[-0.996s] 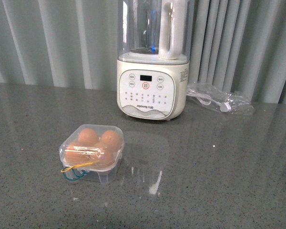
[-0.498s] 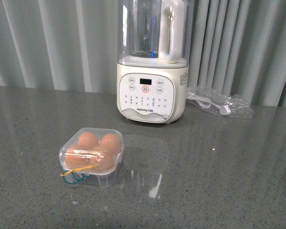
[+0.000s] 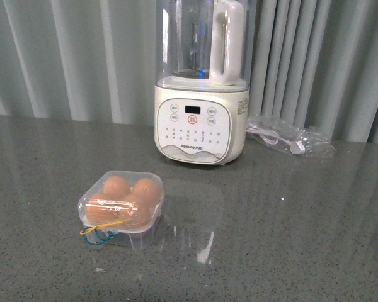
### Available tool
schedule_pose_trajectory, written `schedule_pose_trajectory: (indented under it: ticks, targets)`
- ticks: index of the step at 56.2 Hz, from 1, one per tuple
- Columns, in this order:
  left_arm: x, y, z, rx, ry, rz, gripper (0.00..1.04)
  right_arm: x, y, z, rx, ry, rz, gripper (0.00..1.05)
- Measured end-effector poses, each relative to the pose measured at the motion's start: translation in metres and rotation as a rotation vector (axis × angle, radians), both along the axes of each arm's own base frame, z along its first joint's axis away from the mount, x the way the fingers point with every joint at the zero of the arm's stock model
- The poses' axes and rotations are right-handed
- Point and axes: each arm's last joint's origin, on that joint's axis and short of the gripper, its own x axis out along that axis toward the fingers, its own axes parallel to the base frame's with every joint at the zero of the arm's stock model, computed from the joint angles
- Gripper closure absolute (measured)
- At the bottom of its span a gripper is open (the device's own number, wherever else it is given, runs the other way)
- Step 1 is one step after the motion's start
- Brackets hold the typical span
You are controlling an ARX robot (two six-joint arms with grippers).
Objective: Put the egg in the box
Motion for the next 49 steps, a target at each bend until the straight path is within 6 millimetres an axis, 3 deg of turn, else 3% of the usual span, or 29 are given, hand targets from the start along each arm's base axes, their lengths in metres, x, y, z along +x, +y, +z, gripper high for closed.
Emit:
schedule_pose_trajectory:
  ticks: [8, 15, 49]
  targets:
    - [0.0000, 0.0000, 0.0000, 0.000, 0.000, 0.000, 0.26, 0.0000, 0.0000, 0.0000, 0.000, 0.000, 0.000, 0.07]
    - [0.0000, 0.0000, 0.0000, 0.000, 0.000, 0.000, 0.06, 0.0000, 0.0000, 0.0000, 0.000, 0.000, 0.000, 0.07]
    - [0.0000, 0.0000, 0.0000, 0.001, 0.000, 0.000, 0.07, 0.0000, 0.0000, 0.0000, 0.000, 0.000, 0.000, 0.07]
